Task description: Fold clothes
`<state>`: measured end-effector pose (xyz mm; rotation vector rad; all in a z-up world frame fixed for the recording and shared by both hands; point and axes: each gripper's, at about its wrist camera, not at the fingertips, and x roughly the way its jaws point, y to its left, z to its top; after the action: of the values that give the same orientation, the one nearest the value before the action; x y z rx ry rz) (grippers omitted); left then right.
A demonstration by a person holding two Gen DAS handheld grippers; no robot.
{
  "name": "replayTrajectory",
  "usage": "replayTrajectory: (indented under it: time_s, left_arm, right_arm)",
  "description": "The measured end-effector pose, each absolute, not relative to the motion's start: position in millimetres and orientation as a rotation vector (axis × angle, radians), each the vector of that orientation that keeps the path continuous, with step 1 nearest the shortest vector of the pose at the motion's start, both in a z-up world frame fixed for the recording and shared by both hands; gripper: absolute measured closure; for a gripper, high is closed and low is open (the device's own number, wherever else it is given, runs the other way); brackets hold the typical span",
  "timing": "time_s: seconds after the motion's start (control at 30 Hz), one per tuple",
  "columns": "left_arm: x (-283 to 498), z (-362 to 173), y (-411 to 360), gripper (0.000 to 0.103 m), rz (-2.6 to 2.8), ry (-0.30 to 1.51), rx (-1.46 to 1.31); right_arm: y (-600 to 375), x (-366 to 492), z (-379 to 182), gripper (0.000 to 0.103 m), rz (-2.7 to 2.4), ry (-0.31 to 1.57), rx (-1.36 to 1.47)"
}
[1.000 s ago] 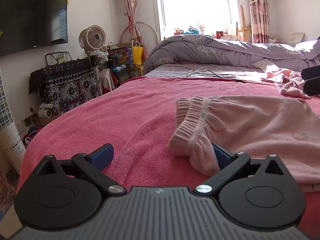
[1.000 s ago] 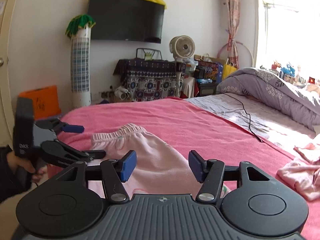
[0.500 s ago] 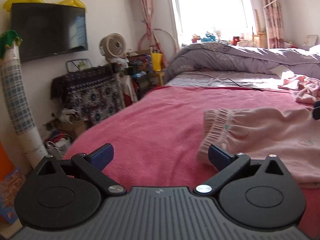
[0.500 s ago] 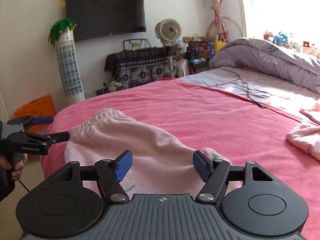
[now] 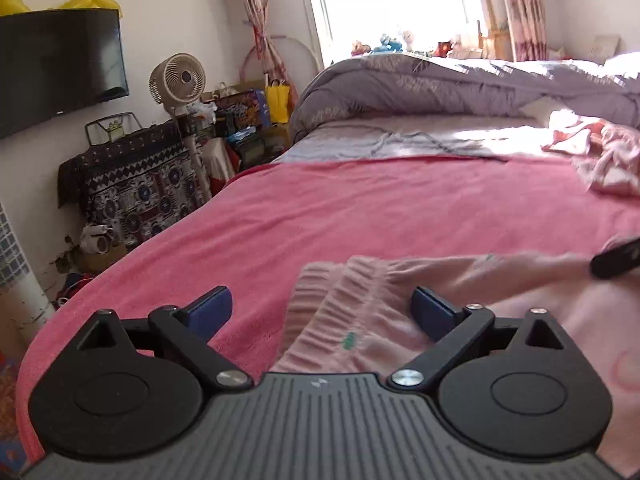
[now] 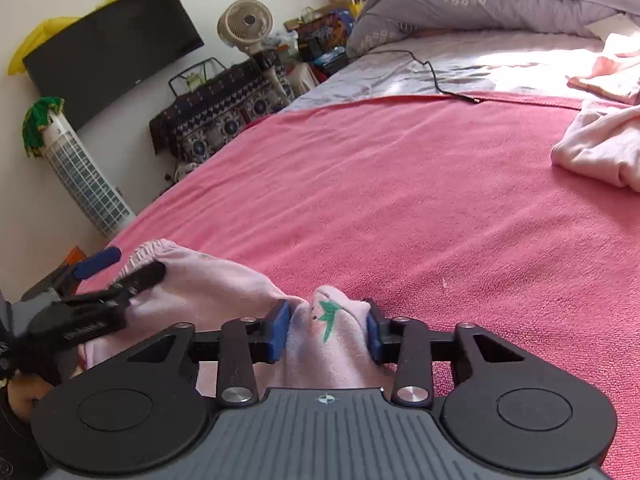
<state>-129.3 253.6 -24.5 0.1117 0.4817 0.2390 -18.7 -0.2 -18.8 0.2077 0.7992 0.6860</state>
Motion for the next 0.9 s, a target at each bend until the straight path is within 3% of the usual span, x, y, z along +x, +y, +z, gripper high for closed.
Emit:
replayTrajectory:
  time_s: [0.07, 0.13, 0.27, 0.4, 0.47, 0.57, 0.67, 0.77, 0.9]
  left_arm:
    - [-133.3, -31.9, 263.6, 0.004, 0.25, 0.486, 0.068]
    - [-141.1, -34.5, 273.7, 0.002, 0.258, 0.483, 0.034]
    - [-150.0, -38.7, 271.8, 0.002, 0.263, 0.45, 0.05]
    - [-150.4, -38.1, 270.3, 0.002, 0.269, 0.444, 0.064]
    - [-150.0, -37.6, 272.6, 0.002, 0.263, 0.449, 0.049]
    - [-149.4, -37.1, 275.8, 0.002, 0.252, 0.454, 0.029]
    - [-149.6, -36.8, 276.1, 0.002, 0.252, 0.457, 0.032]
    - [-148.6, -36.0, 278.9, 0.002, 0.249, 0.46, 0.023]
    - [-148.2, -35.6, 280.0, 0.002, 0.249, 0.463, 0.023]
  right_arm:
    - [-12.2, -22.4, -15.3, 0.09, 0.644, 0.758, 0.252]
    - [-23.5, -22.5, -14.3, 0.097, 0.525, 0.722, 0.219]
    - [-56.9, -11.2, -24.0, 0.098, 0.37, 0.74, 0.232]
    - [-53.5, -26.2, -6.9, 0.091, 0.587, 0.655, 0.271]
    - [-33.0, -34.5, -1.4, 0.067, 0.7, 0.647, 0.224]
    - [6.1, -46.5, -11.7, 0.068, 0.675, 0.65, -0.025]
    - [19.2, -45.3, -16.9, 0.062, 0.575, 0.616, -0.133]
    - [23.1, -59.1, -7.9, 0.062, 0.298, 0.473, -0.304]
    - [-20.8, -102.3, 1.4, 0.053, 0.473, 0.445, -0.065]
